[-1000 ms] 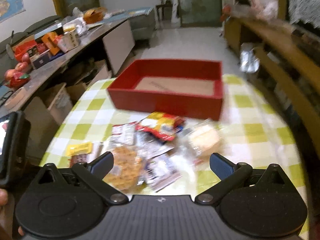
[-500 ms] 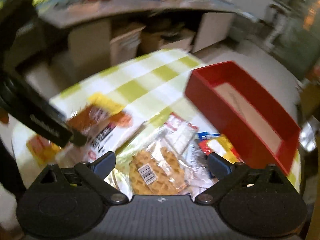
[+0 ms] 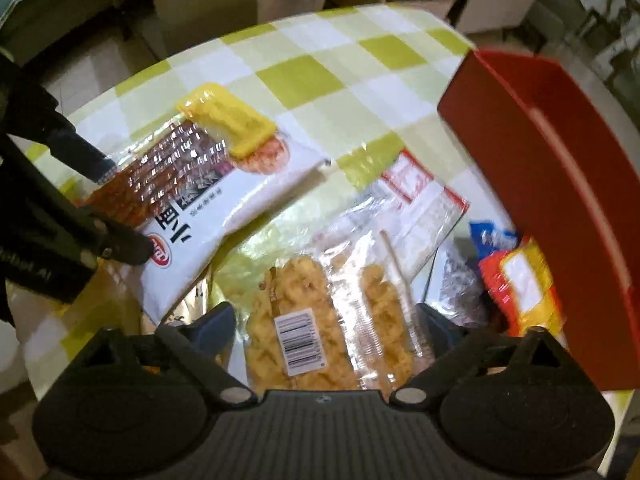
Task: Organize snacks
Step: 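Lower the left tool toward the spicy stick pack while the right tool approaches the waffle bag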
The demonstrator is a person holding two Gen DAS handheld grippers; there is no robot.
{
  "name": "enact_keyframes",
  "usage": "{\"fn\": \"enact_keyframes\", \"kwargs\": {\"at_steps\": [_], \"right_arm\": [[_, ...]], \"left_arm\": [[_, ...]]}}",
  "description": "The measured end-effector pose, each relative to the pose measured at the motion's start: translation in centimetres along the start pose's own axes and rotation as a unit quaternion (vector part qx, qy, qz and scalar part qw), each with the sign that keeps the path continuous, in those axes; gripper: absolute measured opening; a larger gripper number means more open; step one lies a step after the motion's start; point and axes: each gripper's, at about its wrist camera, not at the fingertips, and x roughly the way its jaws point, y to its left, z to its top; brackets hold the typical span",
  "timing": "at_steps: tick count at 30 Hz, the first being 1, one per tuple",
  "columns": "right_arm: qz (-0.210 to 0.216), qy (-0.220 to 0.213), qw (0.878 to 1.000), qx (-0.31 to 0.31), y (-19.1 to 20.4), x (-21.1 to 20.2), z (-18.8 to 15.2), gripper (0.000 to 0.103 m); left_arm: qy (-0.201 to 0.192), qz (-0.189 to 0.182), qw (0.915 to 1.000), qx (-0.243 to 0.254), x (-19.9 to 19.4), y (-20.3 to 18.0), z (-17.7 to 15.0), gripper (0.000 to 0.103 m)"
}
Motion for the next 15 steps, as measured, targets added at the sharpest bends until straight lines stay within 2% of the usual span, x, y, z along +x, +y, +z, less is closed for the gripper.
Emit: {"fn": "enact_keyframes", "kwargs": {"at_steps": [2,4,6,7,8,10,12,15], "right_arm": [[0.008,0.005,0.999,0.032,-0.7,0.3,-0.2,0.103],[0.027,0.013,0.998,0.06,-1.8,0.6,-0.4,0.103],[0.026,0.018,0.997,0.074,-2.2,0.5,-0.2,0.103],[0.029,0.017,0.996,0.079,-2.3,0.1,-0.2,0.101],[0.03,0.014,0.996,0.088,-2.4,-0.3,-0.3,0.089],[0.027,0.014,0.993,0.115,-2.8,-1.0,-0.6,0.082],[0.027,0.013,0.99,0.141,-3.2,-1.3,-1.0,0.08],[0.018,0.003,0.989,0.145,-2.7,-2.2,-1.6,0.078]], "left_arm": [[-0.001,0.004,0.9999,-0.011,0.4,0.5,0.3,0.078],[-0.002,0.008,0.9998,-0.018,0.6,0.7,0.5,0.08],[-0.004,0.008,0.9997,-0.021,0.7,0.7,0.6,0.081],[-0.006,0.012,0.9997,-0.022,0.8,0.7,0.7,0.086],[-0.008,0.016,0.9995,-0.025,0.8,0.7,0.8,0.088],[-0.006,0.009,0.9992,-0.039,1.1,1.3,1.0,0.088],[-0.001,-0.01,0.9981,-0.061,1.2,2.0,1.3,0.085],[-0.008,-0.007,0.9976,-0.068,0.6,2.3,1.4,0.07]]}}
